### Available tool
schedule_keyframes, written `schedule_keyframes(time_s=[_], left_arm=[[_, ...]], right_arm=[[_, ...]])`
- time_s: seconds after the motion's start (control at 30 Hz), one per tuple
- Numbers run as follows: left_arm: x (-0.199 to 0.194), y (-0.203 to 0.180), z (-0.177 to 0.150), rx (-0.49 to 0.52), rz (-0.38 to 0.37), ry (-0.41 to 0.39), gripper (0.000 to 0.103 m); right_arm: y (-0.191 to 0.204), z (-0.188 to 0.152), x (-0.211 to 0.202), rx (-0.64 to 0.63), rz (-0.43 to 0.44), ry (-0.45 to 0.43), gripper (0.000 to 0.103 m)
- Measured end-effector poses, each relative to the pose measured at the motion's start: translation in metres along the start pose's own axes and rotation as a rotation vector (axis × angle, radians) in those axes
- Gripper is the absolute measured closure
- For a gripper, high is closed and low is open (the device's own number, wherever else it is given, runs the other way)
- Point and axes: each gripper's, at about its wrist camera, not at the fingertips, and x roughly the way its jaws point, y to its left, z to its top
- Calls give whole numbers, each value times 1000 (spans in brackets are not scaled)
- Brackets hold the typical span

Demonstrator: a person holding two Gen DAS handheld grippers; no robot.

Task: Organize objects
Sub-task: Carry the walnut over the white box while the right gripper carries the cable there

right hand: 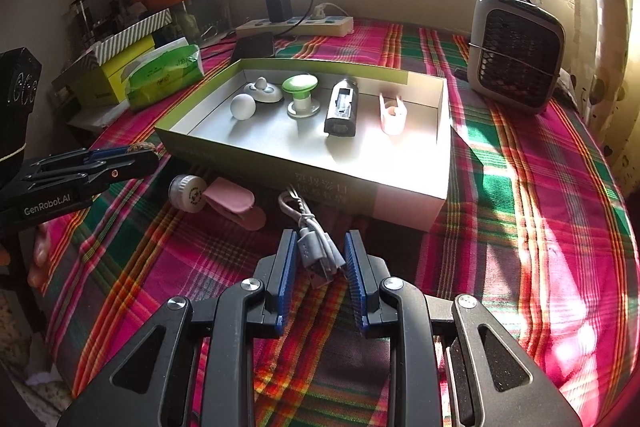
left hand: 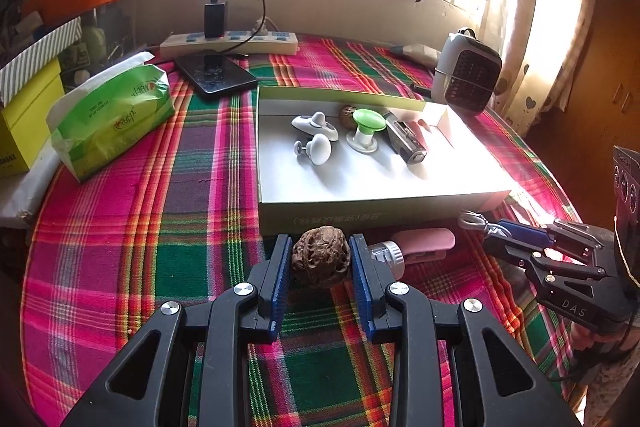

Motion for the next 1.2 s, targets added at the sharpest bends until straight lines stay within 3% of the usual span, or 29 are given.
schedule_keyframes(time_s=[0.47,1.2], left_arm=[[6,-12,23,25,-16,-12,76],[44,-28,59,56,-55,25,76]], right_arm=[[-12,13,-10,31,2,-39,77],[-35,48,10,80,-77,-25,77]])
